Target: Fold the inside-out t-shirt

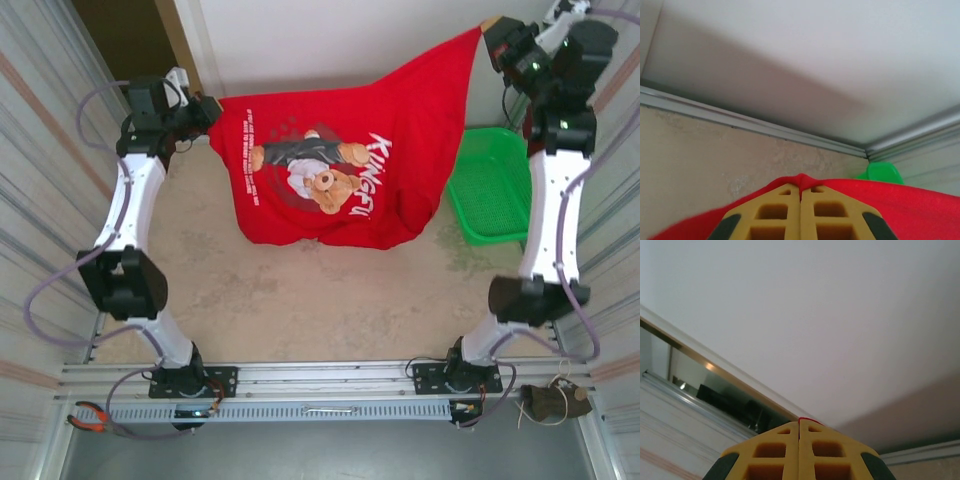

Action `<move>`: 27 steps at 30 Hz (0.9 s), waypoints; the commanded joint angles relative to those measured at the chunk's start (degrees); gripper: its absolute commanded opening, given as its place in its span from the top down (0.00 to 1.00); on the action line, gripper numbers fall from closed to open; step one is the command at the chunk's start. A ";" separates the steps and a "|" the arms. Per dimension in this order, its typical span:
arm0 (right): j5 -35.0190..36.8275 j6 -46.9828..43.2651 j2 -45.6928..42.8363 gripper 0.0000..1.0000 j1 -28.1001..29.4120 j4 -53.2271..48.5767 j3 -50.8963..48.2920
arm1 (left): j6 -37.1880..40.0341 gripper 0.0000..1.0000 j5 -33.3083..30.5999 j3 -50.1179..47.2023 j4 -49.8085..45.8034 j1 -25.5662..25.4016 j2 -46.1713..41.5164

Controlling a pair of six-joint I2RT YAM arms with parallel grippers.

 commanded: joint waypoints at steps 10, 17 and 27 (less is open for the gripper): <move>-8.00 7.28 2.92 1.00 -0.18 5.56 12.80 | -2.40 1.00 4.10 12.76 -1.34 0.79 -4.25; -3.58 -2.50 -30.73 1.00 6.14 6.98 -35.88 | 0.78 1.00 1.92 -28.53 3.53 -0.29 -28.31; 30.25 1.79 -79.10 0.74 31.93 -21.26 -93.60 | -2.54 0.56 -4.99 -72.96 5.41 -4.86 -51.51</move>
